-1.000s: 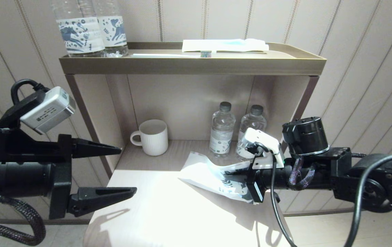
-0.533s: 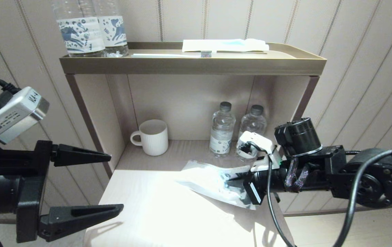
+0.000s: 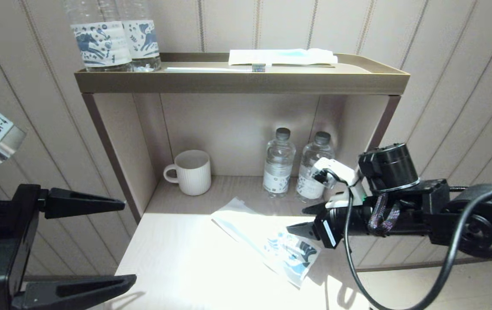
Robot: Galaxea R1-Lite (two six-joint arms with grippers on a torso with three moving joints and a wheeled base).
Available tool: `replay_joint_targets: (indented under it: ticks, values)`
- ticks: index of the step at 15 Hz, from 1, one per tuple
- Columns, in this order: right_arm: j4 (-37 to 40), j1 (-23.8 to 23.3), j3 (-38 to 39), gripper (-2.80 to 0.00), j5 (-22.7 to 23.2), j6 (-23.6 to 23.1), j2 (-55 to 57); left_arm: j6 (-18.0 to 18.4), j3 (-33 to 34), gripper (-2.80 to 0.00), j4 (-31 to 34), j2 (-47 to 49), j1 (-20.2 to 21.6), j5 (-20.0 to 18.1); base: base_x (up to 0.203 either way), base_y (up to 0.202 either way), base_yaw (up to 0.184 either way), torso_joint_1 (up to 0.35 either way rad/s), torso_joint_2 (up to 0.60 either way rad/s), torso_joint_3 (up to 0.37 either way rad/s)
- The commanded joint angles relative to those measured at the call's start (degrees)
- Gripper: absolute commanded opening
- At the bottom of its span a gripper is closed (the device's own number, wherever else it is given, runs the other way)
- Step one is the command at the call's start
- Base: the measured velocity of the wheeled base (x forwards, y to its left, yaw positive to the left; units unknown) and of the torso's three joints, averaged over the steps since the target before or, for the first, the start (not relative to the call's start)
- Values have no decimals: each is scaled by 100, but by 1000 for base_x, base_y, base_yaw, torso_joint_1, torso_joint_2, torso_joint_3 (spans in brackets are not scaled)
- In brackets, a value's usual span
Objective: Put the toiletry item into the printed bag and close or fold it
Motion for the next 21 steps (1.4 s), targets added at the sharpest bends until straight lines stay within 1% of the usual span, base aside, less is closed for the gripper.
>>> replay_joint_targets:
  ticks: [1, 2, 3, 4, 5, 7, 8, 9, 10, 12, 13, 14, 15, 16, 17, 18, 19, 20, 21]
  values:
    - [6, -32, 171, 0, 15, -7, -542, -23, -7, 0, 69, -164, 0, -11, 0, 0, 0, 0, 0, 0]
    - [23, -32, 353, 0, 12, -6, -895, -88, -1, 0, 210, -279, 0, -7, 0, 0, 0, 0, 0, 0]
    - [67, -35, 570, 0, -1, 3, -1270, -174, 17, -280, 405, -412, 2, 2, 0, 0, 0, 0, 0, 0]
    - [149, -23, 806, 0, -67, 3, -1687, -238, 65, -280, 568, -601, 6, 59, 0, 0, 0, 0, 0, 0]
    - [275, -14, 1012, 0, -175, -2, -2143, -297, 148, -280, 678, -858, 7, 203, 0, 0, 0, 0, 0, 0]
    - [810, -47, 1207, 0, -338, -5, -3106, -489, 339, -280, 814, -1549, 12, 644, 0, 0, 0, 0, 0, 0]
    - [1259, -98, 1219, 0, -402, -5, -3670, -669, 373, -280, 961, -1938, 13, 1005, 0, 0, 0, 0, 0, 0]
    - [1776, -181, 1187, 0, -447, -1, -4218, -901, 338, -280, 1244, -2305, 15, 1400, 0, 0, 0, 0, 0, 0]
    - [2346, -296, 1136, 0, -476, 8, -4746, -1141, 261, -280, 1680, -2681, 16, 1734, 0, 0, 0, 0, 0, 0]
    - [3314, -565, 1091, 0, -516, 127, -5731, -1496, 126, -280, 2481, -3471, 33, 2261, 0, 0, 0, 0, 0, 0]
    - [3713, -719, 1086, 0, -540, 273, -6191, -1653, 99, -280, 2778, -3853, 72, 2638, 0, 0, 0, 0, 0, 0]
    - [4164, -921, 1066, 0, -571, 450, -6626, -1781, 96, -280, 3058, -4237, 139, 3206, 0, 0, 0, 0, 0, 0]
    - [4629, -1202, 1032, 0, -630, 610, -6973, -1898, 111, -280, 3377, -4542, 201, 3916, 0, 0, 0, 0, 0, 0]
    - [5007, -1514, 1020, 0, -723, 721, -7195, -2228, 90, -280, 3767, -4668, 258, 4494, 0, 0, 0, 0, 0, 0]
    - [5258, -1712, 1085, 0, -775, 792, -7358, -2706, 87, -280, 4094, -4669, 291, 4693, 0, 0, 0, 0, 0, 0]
    - [5326, -1757, 1269, 0, -793, 817, -7471, -2907, 193, -280, 4271, -4675, 304, 4727, 0, 0, 0, 0, 0, 0]
    - [5321, -1767, 1452, 0, -804, 824, -7598, -2980, 391, -280, 4282, -4668, 319, 4738, 0, 0, 0, 0, 0, 0]
    - [5315, -1797, 1603, 0, -813, 827, -7807, -3040, 647, -280, 4232, -4666, 435, 4750, 0, 0, 0, 0, 0, 0]
    - [5323, -1867, 1722, 0, -818, 841, -8029, -3066, 876, -280, 4142, -4668, 753, 4760, 0, 0, 0, 0, 0, 0]
